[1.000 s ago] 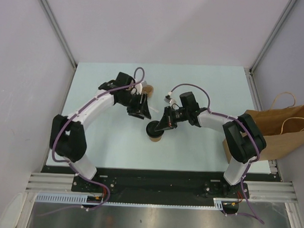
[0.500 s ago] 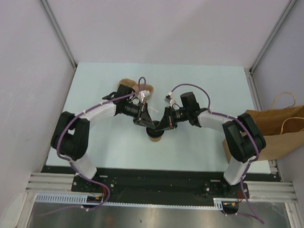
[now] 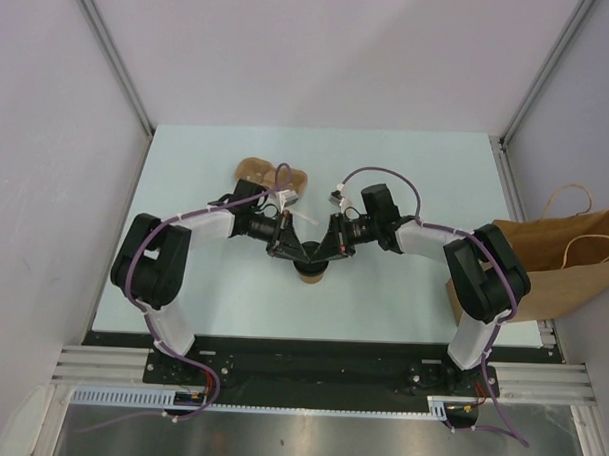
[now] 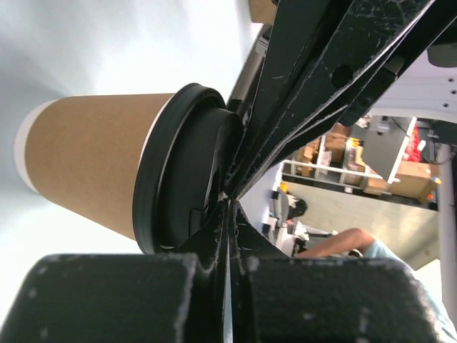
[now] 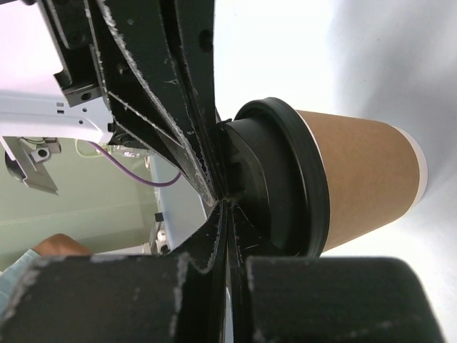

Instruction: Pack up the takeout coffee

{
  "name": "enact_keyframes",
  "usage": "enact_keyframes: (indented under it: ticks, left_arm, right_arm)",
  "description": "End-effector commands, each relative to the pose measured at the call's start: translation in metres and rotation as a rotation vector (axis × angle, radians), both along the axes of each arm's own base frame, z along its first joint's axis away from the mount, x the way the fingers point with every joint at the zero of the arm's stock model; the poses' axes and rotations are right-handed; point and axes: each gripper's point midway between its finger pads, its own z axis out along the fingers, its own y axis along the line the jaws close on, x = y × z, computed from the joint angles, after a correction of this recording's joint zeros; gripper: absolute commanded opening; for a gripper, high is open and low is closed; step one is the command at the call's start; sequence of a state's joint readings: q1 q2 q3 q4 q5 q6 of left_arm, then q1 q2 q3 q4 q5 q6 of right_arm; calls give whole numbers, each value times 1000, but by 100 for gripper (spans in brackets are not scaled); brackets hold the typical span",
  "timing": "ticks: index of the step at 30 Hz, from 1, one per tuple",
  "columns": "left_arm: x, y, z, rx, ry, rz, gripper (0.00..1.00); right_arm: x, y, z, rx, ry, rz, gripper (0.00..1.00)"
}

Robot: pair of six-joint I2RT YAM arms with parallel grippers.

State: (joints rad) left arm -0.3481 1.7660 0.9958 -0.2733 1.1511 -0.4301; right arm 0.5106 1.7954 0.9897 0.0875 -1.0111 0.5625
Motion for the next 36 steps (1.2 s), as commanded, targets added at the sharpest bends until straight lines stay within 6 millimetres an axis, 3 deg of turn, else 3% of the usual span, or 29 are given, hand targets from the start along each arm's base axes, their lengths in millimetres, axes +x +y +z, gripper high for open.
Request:
enact_keyframes:
  ticks: [1,12,19,22,24,31,36]
  left_arm:
    - [7,9,-41,75,13,51,0]
    - [6,26,-84,120,105,85,0]
    - [8,29,-89,139,109,85,0]
    - [15,24,-69,108,42,72,0]
    - [18,18,-44,61,-14,47,0]
    - [17,7,21,-32,-137,-1,0]
    - [18,6,46,-53,-173,5,0]
  right_arm:
    - [8,-42,-99,-324,24,-128,0]
    - [7,-44,-107,-339,33,-126,0]
    - [8,-45,-108,-341,20,-121,0]
    - [10,-38,-94,-300,-13,-113,0]
    - [9,-34,-84,-270,-34,-99,0]
    - [-2,-16,-21,-124,-95,-45,0]
    - [-9,-14,27,-36,-150,-12,0]
